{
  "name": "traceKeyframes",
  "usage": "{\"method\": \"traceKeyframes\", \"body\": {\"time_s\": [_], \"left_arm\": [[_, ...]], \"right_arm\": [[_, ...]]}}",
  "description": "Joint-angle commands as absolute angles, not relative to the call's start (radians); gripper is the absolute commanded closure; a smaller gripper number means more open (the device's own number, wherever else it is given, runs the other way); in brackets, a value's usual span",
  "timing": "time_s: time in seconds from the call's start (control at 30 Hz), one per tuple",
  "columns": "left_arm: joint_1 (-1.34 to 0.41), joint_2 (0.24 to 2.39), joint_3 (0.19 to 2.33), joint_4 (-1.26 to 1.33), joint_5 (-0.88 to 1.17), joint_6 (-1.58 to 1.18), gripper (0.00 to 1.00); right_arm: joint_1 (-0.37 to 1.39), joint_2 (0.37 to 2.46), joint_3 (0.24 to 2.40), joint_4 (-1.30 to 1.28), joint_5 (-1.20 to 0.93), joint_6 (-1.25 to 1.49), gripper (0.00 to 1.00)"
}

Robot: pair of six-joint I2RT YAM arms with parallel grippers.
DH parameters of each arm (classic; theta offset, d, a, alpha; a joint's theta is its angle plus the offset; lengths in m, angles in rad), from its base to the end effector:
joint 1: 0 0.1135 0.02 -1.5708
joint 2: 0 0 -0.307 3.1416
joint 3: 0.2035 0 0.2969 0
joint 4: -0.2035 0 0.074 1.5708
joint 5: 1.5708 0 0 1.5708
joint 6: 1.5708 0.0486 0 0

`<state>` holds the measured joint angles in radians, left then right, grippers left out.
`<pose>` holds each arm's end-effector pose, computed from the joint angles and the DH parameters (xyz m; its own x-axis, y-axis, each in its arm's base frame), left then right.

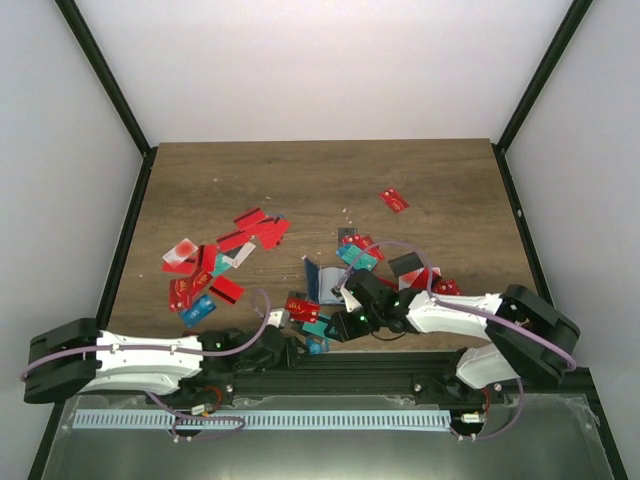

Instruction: Put the credit cards into the card holder

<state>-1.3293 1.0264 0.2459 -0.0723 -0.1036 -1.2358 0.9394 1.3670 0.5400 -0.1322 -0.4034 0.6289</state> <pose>0.0504 -0.1836 0.1220 -0.9559 -0.0466 -0.2898 0.1421 0.7905 -0.5957 0.1422 0.2268 0.1436 -0.9058 -0.3221 -0.2753 -0.4237 0.6807 0.5977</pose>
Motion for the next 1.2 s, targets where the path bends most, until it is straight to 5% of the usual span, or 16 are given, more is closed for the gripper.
{"method": "traceKeyframes", "body": {"time_s": [0.0, 0.57, 1.17], "left_arm": [[-1.333, 1.044, 0.181, 0.083, -0.111, -1.328, 0.48], [-1.347, 1.239, 0.194, 0.137, -0.085, -1.425, 0.49], [-1.427, 1.091, 0.173, -0.069, -0.187, -1.493, 0.46]], "right_arm": [[0.948, 1.406, 0.506, -0.059, -0.415, 0.637, 0.64], [0.982, 1.421, 0.454, -0.030, -0.424, 0.658, 0.68], [1.060, 1.490, 0.478, -0.009, -0.414, 0.692, 0.70]]}}
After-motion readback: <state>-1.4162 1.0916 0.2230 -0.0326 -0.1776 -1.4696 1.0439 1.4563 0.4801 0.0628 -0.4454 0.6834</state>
